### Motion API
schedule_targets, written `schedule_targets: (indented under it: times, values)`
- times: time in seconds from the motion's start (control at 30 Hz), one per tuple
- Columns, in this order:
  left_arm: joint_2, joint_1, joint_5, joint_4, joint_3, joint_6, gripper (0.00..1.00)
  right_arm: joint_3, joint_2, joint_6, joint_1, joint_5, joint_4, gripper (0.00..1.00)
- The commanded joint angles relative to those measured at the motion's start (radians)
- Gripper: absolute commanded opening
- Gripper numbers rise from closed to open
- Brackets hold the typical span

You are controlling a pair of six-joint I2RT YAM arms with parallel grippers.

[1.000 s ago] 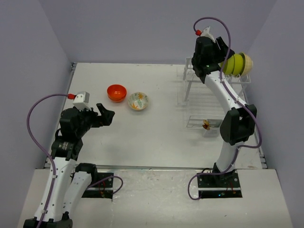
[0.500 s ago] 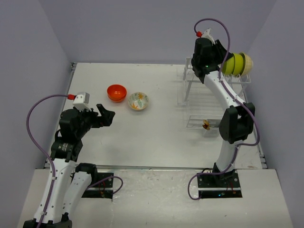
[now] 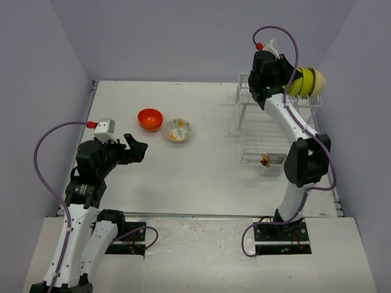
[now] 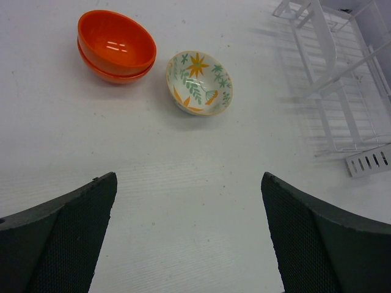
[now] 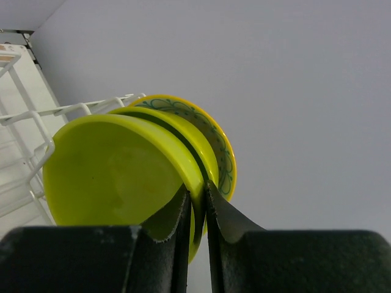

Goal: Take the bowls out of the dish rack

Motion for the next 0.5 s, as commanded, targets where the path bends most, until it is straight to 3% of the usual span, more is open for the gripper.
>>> schedule_targets:
  times: [0.0, 0.47]
  values:
    - [-0.009, -0.009, -0.004, 0.035, 0.005, 0.032, 1.0, -0.021, -0.04, 0.011, 0.005, -0.026, 0.081, 0.0]
    - [-0.005, -0.009, -0.006, 0.033, 0.005, 0.032, 1.0, -0.04, -0.062, -0.132, 0.031, -0.014, 0.242, 0.0]
